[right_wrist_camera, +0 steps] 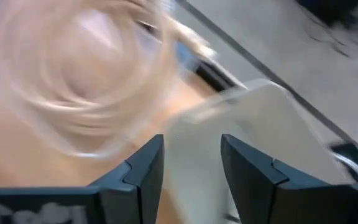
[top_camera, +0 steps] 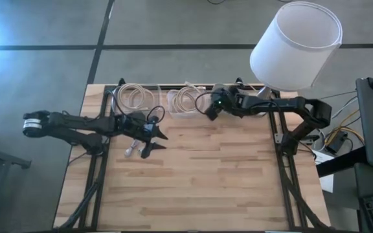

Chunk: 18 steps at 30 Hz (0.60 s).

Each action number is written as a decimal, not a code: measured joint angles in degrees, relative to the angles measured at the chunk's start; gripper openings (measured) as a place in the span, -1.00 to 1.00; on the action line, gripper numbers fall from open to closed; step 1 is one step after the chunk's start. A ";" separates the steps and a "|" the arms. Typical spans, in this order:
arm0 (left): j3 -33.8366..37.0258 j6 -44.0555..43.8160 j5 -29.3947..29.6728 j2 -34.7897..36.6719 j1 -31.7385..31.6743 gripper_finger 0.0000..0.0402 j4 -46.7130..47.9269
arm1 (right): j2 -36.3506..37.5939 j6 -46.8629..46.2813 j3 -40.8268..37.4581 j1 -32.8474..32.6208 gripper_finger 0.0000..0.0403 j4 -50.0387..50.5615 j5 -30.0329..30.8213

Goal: Pick & Place USB Port
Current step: Put the blue USB cable into the gray bin

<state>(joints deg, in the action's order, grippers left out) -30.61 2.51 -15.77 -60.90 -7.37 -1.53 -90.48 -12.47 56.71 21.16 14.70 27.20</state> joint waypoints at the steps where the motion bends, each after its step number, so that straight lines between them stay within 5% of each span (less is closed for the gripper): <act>1: 0.00 -0.06 -0.02 0.00 0.47 0.03 0.85 | 0.00 -0.01 0.63 -0.99 -0.24 -0.07 -0.90; 9: 0.76 -1.65 1.54 0.00 4.05 0.03 6.40 | 0.00 -0.64 3.87 -9.63 -0.20 -0.02 -2.42; 18: 6.31 -7.12 10.60 0.01 5.50 0.03 6.22 | -0.02 -0.69 4.08 -17.30 -0.20 -0.15 -2.42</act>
<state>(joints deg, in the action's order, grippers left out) -24.30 -4.62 -5.17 -60.89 -1.87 4.69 -90.50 -13.16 60.79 3.86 14.55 24.77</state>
